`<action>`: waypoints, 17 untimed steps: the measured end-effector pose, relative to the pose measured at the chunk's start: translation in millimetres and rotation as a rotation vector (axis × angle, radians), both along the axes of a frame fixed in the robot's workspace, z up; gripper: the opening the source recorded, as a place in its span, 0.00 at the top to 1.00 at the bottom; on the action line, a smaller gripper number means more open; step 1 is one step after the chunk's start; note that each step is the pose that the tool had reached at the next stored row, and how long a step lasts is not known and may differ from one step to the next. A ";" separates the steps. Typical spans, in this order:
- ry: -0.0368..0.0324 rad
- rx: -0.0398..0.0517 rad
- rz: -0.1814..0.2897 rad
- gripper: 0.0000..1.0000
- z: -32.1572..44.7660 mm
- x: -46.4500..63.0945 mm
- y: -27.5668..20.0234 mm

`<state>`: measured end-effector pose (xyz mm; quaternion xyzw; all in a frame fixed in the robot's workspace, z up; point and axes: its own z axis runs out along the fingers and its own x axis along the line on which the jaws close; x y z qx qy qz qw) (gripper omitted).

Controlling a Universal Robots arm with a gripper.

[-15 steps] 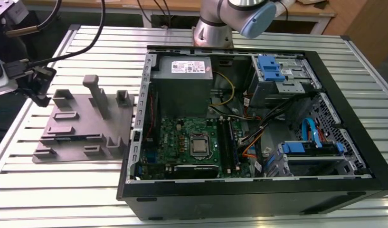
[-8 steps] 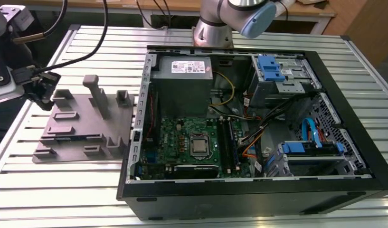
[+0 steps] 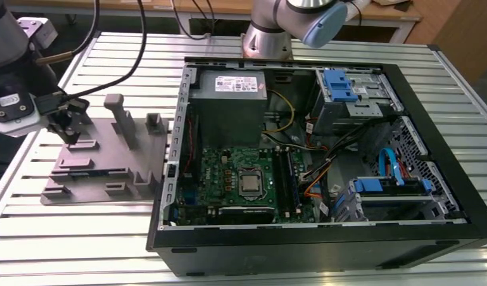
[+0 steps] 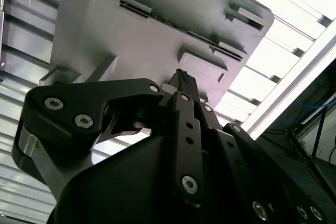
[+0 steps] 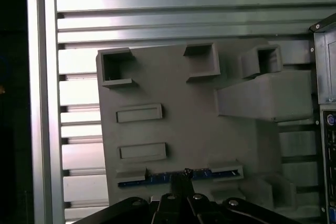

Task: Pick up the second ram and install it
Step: 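Reach for the second ram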

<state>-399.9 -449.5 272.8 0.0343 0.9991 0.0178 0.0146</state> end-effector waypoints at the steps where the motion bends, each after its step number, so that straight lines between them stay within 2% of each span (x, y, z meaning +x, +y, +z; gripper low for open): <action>1: 0.0000 -0.0003 0.000 0.90 -1.8 1.2 0.0; 17: 0.0004 -0.0006 0.001 0.90 -30.9 2.4 0.0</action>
